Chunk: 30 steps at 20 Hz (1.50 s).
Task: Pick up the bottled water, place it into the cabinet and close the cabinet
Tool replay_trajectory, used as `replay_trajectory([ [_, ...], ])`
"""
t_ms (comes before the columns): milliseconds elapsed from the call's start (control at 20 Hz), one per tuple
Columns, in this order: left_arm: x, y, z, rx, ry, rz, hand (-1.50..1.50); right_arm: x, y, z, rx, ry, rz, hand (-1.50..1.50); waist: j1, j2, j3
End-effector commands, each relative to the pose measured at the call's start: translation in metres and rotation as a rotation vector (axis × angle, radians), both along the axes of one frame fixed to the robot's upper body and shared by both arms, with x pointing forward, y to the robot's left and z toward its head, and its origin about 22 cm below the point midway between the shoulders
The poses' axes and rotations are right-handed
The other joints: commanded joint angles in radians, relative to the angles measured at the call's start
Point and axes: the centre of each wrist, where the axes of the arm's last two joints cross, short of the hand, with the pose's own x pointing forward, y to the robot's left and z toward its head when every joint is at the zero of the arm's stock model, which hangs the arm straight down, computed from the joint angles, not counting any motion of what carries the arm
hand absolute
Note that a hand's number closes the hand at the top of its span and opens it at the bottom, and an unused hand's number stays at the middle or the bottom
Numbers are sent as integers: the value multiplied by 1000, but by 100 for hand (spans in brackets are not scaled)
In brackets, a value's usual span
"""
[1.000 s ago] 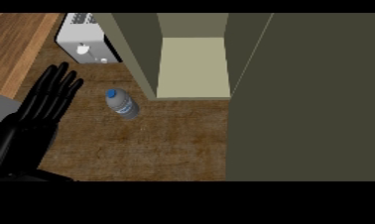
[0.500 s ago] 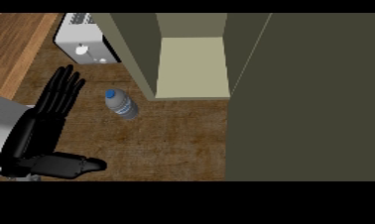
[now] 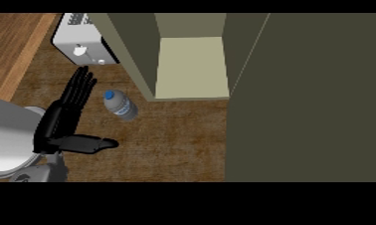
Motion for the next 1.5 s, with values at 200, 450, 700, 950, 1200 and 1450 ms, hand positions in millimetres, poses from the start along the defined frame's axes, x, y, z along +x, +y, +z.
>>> replay_trajectory([
  [200,21,14,-58,-9,26,44,-150,-10,1,22,-6,-64,9,-150,6,3,0],
  [450,8,10,-100,-34,33,77,-150,-30,3,30,5,-51,12,-150,-3,4,-1],
  [700,24,22,-110,-46,55,61,-150,-36,-5,20,-10,-44,11,-150,-11,3,-1],
  [950,21,17,-126,-136,92,-45,-150,-36,-1,30,10,-46,36,-150,-12,7,-2],
  [1200,17,-4,-143,-198,97,-78,-150,-36,-2,32,6,-56,32,-150,-10,9,-2],
  [1450,42,-11,-132,-249,64,-10,150,-38,0,21,2,-26,24,-150,-19,10,-3],
])
